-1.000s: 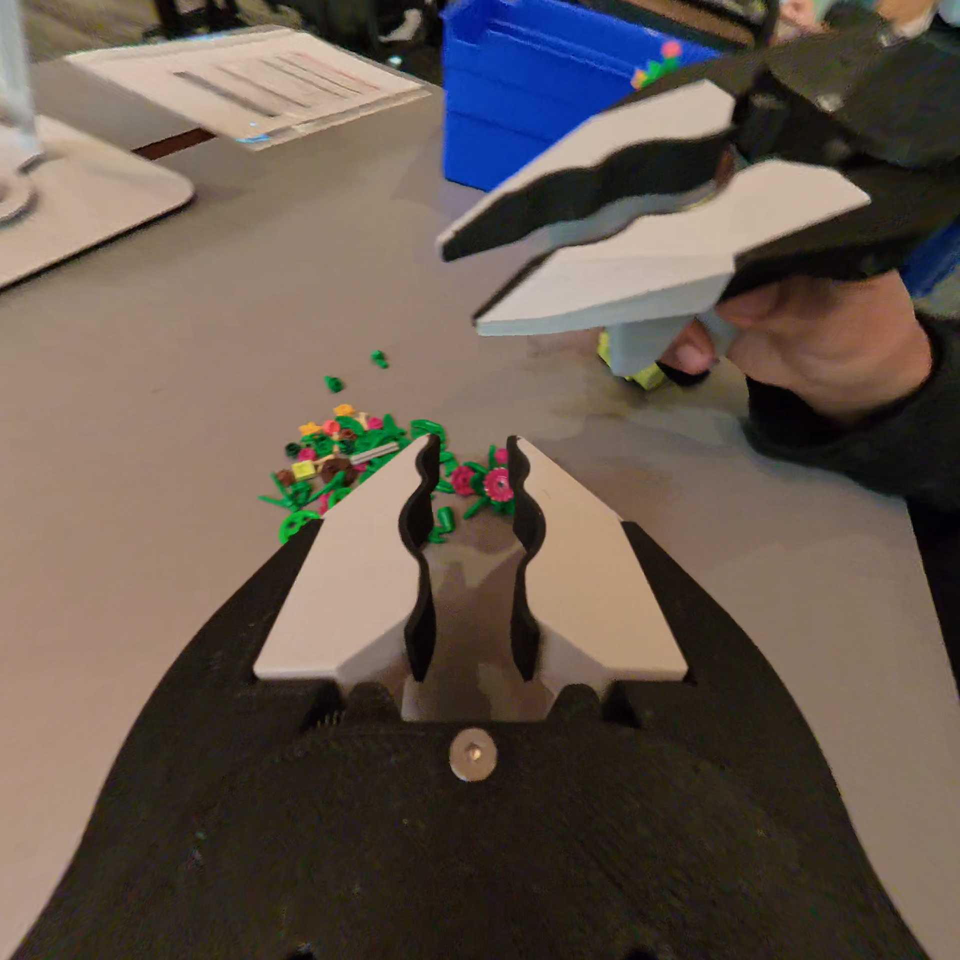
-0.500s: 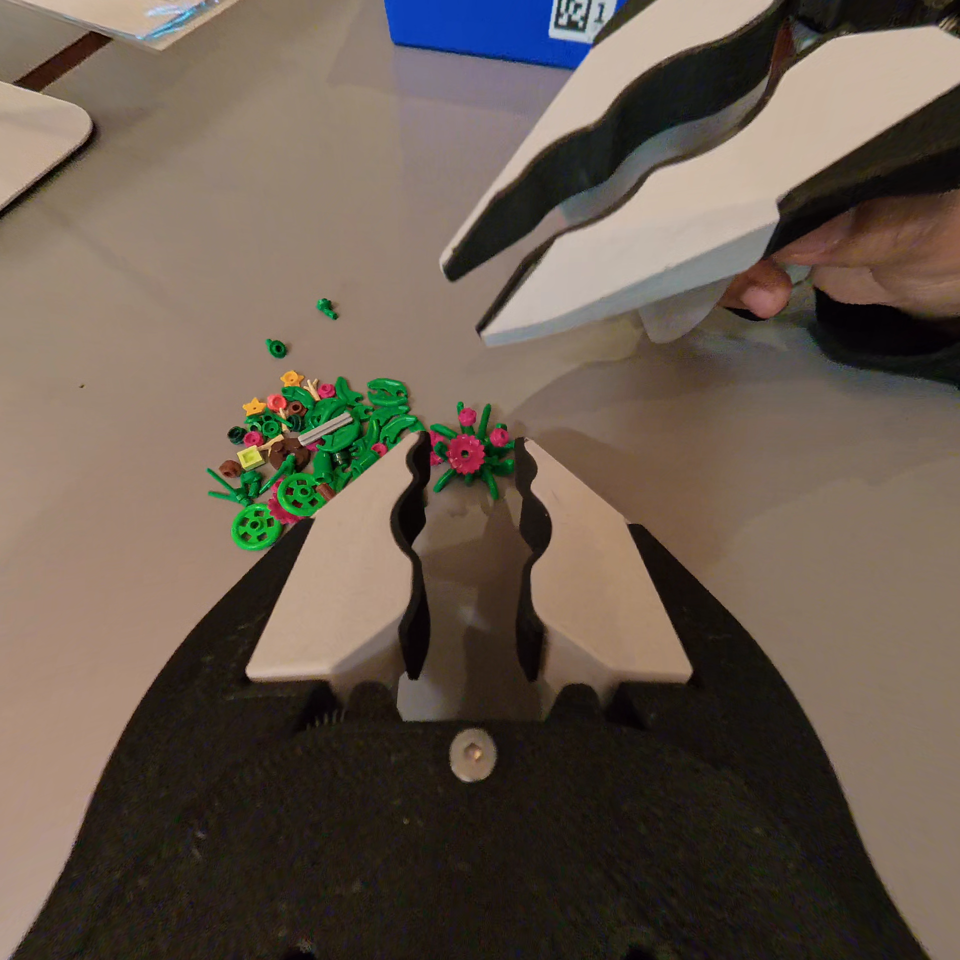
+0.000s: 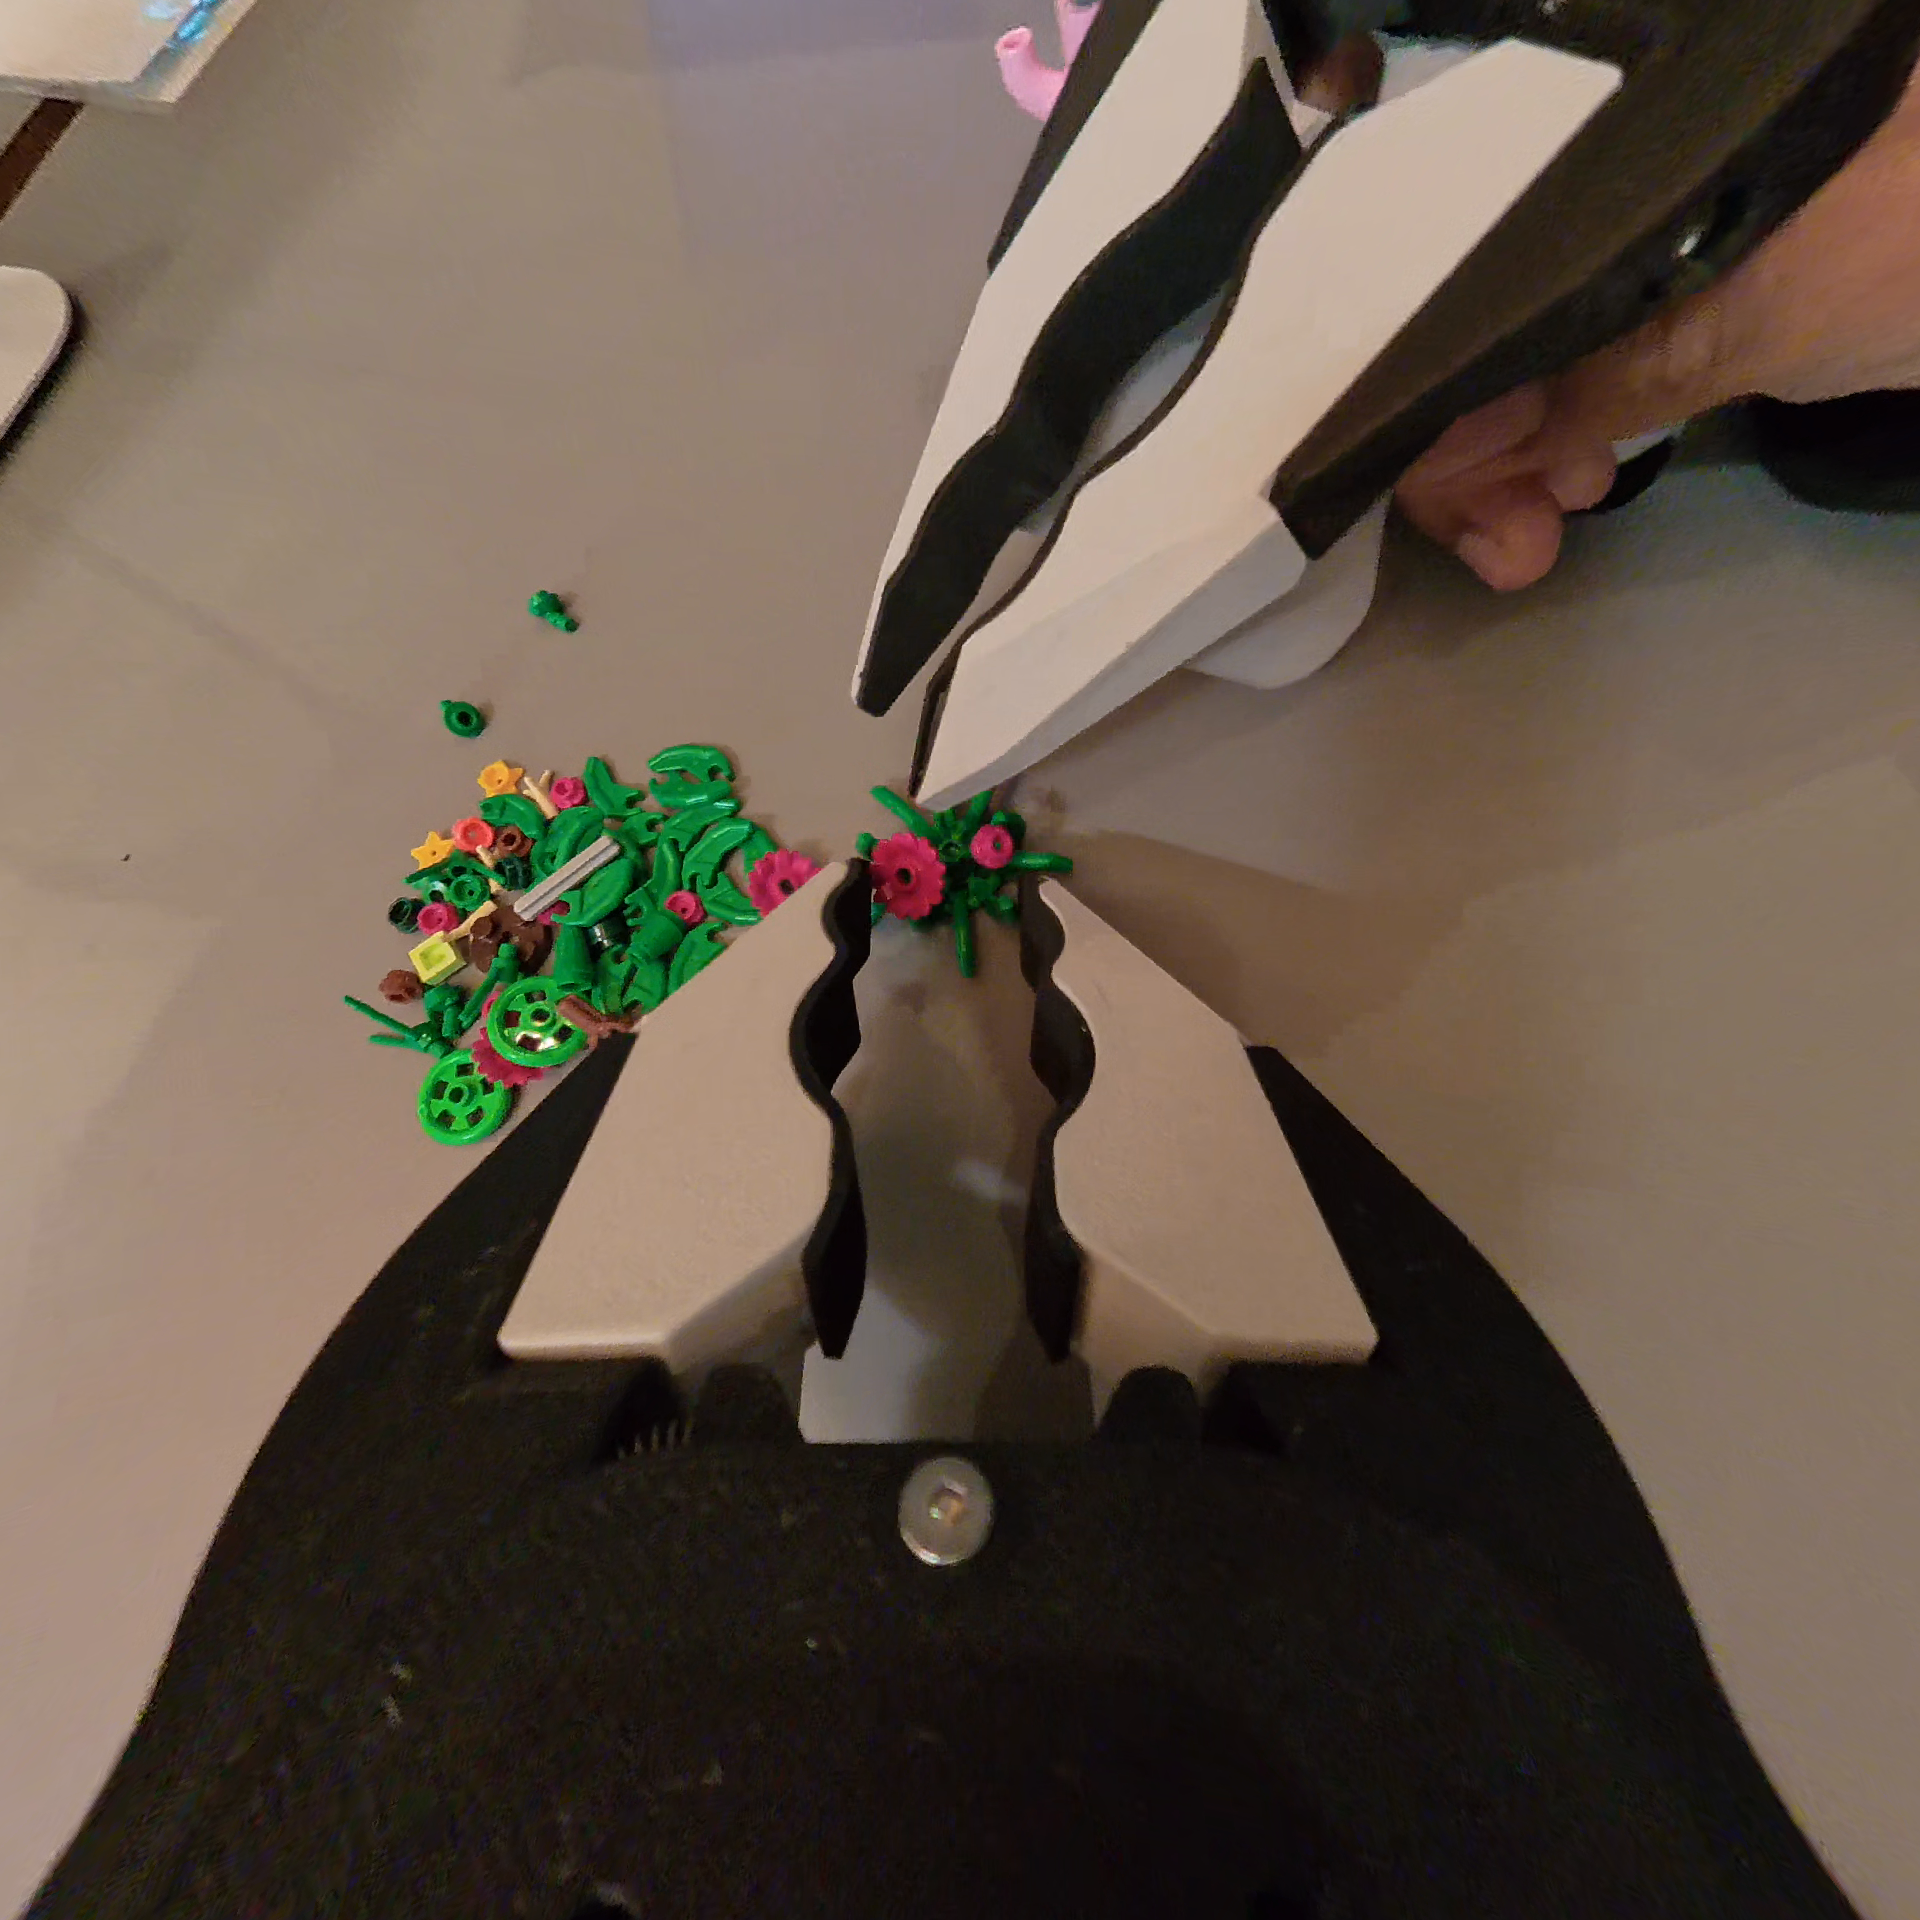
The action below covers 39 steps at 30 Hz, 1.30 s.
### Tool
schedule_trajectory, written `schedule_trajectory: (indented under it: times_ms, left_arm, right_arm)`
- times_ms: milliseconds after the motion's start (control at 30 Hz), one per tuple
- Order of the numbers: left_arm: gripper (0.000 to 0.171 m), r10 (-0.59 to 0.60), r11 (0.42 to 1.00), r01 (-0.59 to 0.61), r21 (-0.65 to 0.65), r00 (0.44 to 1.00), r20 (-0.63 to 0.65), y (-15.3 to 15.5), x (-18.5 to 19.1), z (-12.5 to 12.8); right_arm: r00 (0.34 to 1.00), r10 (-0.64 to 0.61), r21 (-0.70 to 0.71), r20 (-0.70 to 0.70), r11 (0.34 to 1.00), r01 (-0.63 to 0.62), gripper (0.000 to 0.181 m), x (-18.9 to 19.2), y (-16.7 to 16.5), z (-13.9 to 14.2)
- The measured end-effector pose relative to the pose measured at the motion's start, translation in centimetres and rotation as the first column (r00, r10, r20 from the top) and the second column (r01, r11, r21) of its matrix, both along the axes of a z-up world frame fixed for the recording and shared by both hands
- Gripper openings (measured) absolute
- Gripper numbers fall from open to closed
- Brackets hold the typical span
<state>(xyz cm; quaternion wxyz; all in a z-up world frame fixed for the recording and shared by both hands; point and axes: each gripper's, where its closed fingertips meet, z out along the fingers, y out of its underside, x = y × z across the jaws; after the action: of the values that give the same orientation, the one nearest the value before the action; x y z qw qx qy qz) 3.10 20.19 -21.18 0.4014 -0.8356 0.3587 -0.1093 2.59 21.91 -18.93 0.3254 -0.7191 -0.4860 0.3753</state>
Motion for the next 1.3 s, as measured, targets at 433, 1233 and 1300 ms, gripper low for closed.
schedule_trajectory:
  times_ms: [433, 1233, 1300]
  left_arm:
    - [0.032, -0.127, 0.992, 0.125, 0.028, 0.983, 0.130, -1.9, 0.8, 1.7]
    - [0.019, -0.152, 0.986, 0.148, 0.073, 0.987, 0.052, -2.0, 1.5, 1.3]
    - [0.020, -0.153, 0.986, 0.149, 0.072, 0.987, 0.044, -2.0, 1.5, 1.2]
  right_arm:
    - [0.993, 0.077, -0.205, -0.087, 0.974, -0.094, 0.009, 1.7, -1.6, 0.5]
    - [0.991, 0.134, -0.163, 0.030, 0.978, -0.128, 0.013, 1.0, -2.5, -1.2]
    - [0.990, 0.136, -0.165, 0.031, 0.978, -0.129, 0.012, 1.0, -2.5, -1.2]
